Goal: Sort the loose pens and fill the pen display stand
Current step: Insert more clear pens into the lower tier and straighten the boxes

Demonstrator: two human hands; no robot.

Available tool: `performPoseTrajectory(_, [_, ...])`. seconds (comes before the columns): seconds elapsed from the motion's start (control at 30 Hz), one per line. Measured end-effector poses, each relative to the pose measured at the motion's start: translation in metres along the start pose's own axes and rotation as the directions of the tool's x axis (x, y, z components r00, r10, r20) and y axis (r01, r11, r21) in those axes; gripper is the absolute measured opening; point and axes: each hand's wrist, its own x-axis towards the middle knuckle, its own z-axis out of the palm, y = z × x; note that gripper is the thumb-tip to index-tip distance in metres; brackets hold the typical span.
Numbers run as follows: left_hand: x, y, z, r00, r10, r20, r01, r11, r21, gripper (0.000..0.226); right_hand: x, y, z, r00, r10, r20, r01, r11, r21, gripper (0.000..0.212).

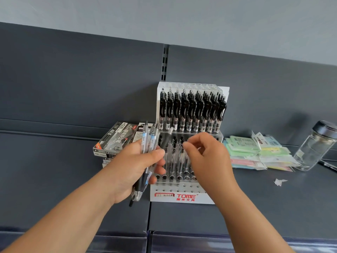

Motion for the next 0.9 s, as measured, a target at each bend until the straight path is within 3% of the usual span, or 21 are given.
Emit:
performPoseTrajectory(0.03, [-0.001,0.001,0.003,1.000,0.002,0.022,-0.002,1.000,-0.007,0.007,0.001,-0.006,-0.002,0.999,0.028,0.030,-0.032,0.990,0.139,0.008])
performPoseTrajectory(0.1, [-0.002,0.003,0.008,0.998,0.004,0.070,-0.003,1.000,-0.008,0.009,0.000,-0.018,-0.002,0.970,0.095,0.222,-0.184,0.886,0.426,0.006])
performPoseTrajectory(0.17, [-0.003,0.004,0.011,0.994,-0.001,0.109,0.003,1.000,-0.019,0.014,-0.001,-0.023,-0.001,0.930,0.094,0.355,-0.296,0.763,0.574,0.011])
performPoseTrajectory(0.27, [-0.003,0.005,0.010,0.993,-0.019,0.119,0.021,1.000,-0.018,0.014,0.004,-0.021,-0.009,0.952,0.116,0.284,-0.285,0.676,0.680,0.014])
performPoseTrajectory(0.37, [-0.001,0.004,0.006,0.999,-0.013,0.047,0.013,1.000,-0.017,0.009,0.013,-0.010,-0.025,0.964,0.209,0.166,-0.258,0.566,0.783,0.014])
performPoseTrajectory(0.43, [0.004,0.004,0.005,1.000,0.012,-0.028,-0.013,0.999,-0.047,0.011,0.014,0.000,-0.035,0.958,0.225,0.180,-0.274,0.517,0.811,0.013])
performPoseTrajectory(0.5, [0.009,0.004,0.004,0.993,0.051,-0.108,-0.057,0.997,-0.052,0.011,0.011,0.008,-0.038,0.936,0.213,0.279,-0.351,0.557,0.753,0.014])
performPoseTrajectory(0.57, [0.012,0.005,0.005,0.983,0.093,-0.159,-0.100,0.994,-0.038,0.009,0.006,0.013,-0.038,0.909,0.199,0.365,-0.387,0.726,0.568,0.014])
performPoseTrajectory(0.67, [0.013,0.005,0.011,0.974,0.148,-0.173,-0.144,0.989,0.034,0.008,-0.001,0.011,-0.033,0.917,0.094,0.388,-0.186,0.961,0.206,0.013])
performPoseTrajectory(0.8, [0.013,0.003,0.024,0.969,0.203,-0.139,-0.192,0.977,0.090,0.006,-0.006,-0.002,-0.019,0.944,-0.126,0.304,0.123,0.992,0.027,0.006])
performPoseTrajectory(0.9, [0.010,0.005,0.029,0.974,0.198,-0.112,-0.188,0.978,0.092,0.008,-0.003,0.000,-0.016,0.951,-0.194,0.240,0.223,0.970,-0.096,0.005])
